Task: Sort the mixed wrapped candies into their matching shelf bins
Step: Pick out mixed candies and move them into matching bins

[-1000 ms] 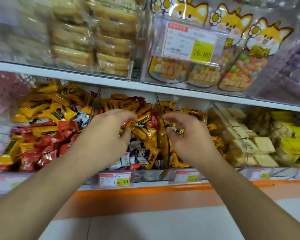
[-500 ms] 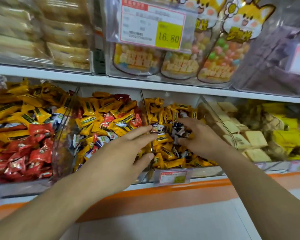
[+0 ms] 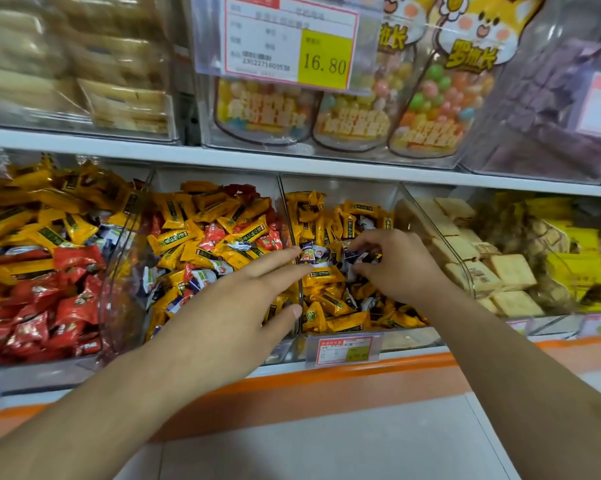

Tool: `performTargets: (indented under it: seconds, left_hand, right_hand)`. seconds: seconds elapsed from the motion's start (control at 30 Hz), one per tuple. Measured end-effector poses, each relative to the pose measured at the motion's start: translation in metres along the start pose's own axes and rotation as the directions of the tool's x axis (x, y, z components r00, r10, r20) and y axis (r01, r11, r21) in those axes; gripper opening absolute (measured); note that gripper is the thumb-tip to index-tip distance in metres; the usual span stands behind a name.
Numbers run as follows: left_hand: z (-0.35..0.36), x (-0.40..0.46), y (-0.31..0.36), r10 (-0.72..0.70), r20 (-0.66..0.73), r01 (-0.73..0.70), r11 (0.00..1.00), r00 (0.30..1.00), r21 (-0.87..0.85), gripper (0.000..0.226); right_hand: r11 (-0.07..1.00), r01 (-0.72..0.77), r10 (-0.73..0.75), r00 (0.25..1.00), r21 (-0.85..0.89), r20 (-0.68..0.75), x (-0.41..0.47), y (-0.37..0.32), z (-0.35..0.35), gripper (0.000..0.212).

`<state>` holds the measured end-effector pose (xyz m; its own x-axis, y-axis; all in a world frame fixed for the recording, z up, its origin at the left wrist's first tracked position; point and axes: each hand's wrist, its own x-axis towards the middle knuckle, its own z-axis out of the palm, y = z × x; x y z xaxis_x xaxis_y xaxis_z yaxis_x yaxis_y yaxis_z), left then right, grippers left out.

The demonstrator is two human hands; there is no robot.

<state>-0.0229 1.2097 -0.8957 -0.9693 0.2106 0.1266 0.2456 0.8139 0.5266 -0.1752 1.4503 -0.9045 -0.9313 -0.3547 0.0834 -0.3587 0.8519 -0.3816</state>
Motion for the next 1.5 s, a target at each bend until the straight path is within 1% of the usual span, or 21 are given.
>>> performTargets:
  seconds: [0.07,0.1,0.17,0.27,0.37,0.4,0.47,0.63,0.9,1.0,1.1,1.3,1.4,1.5]
  left_hand:
    - [0.000,0.000,0.000,-0.003,0.006,0.003,1.000,1.000,-0.001,0.055]
    - [0.000,-0.001,-0.001,-0.006,0.011,0.006,1.000,1.000,-0.001,0.056]
    - [0.000,-0.001,0.000,-0.011,0.022,0.011,1.000,1.000,-0.001,0.056]
    - [0.000,-0.001,0.002,-0.012,0.027,0.012,1.000,1.000,0.003,0.057]
    - [0.000,-0.001,0.002,-0.009,0.029,0.009,1.000,1.000,0.002,0.057]
    - [0.000,-0.001,0.001,-0.008,0.031,0.008,1.000,0.999,0.003,0.057]
    - [0.000,-0.001,0.001,-0.007,0.034,0.007,1.000,0.999,0.008,0.057]
    - [0.000,-0.001,0.002,-0.009,0.027,0.008,1.000,1.000,0.008,0.057]
    - [0.001,-0.001,0.001,-0.006,0.024,0.006,1.000,1.000,0.006,0.057]
    - [0.001,-0.001,0.001,0.002,0.018,-0.002,1.000,1.000,-0.008,0.057]
    - [0.002,0.000,0.000,0.007,0.010,-0.007,1.000,1.000,-0.011,0.057]
    - [0.001,-0.001,0.001,0.003,0.017,-0.003,1.000,1.000,-0.018,0.057]
    - [0.000,-0.002,0.002,-0.006,0.023,0.006,1.000,1.000,-0.028,0.057]
    - [-0.002,-0.002,0.004,-0.013,0.033,0.014,0.999,0.999,-0.031,0.057]
  right_hand:
    - [1.000,-0.017,0.017,0.999,0.025,-0.029,0.001,0.001,0.001,0.026]
    - [0.999,-0.014,0.015,0.999,0.035,-0.033,0.002,0.002,0.001,0.029]
    - [0.999,0.003,-0.003,1.000,0.038,-0.023,0.005,0.003,0.002,0.043]
    - [0.999,-0.032,0.030,0.997,0.022,0.070,0.010,0.001,0.004,0.072]
    - [0.998,-0.066,0.066,0.977,-0.007,0.202,0.012,-0.004,0.007,0.080]
    - [0.997,-0.063,0.070,0.970,-0.038,0.231,0.012,-0.004,0.007,0.080]
    - [0.996,-0.045,0.061,0.970,-0.073,0.236,0.011,-0.006,0.006,0.075]
    - [0.998,-0.061,0.064,0.990,-0.034,0.128,0.004,-0.005,0.000,0.051]
    - [0.998,-0.056,0.056,0.998,-0.007,-0.009,0.003,-0.007,0.001,0.023]
    - [0.999,-0.039,0.039,0.997,0.010,-0.062,0.001,-0.006,0.002,0.020]
    - [0.999,-0.034,0.034,0.996,-0.007,-0.082,0.000,-0.005,0.001,0.022]
    - [0.998,-0.044,0.044,0.999,-0.037,-0.003,0.004,-0.001,0.006,0.021]
    - [1.000,-0.019,0.018,0.999,-0.019,-0.041,0.002,-0.002,0.006,0.013]
    - [1.000,0.000,0.002,0.993,0.012,-0.118,-0.002,-0.002,0.003,0.010]
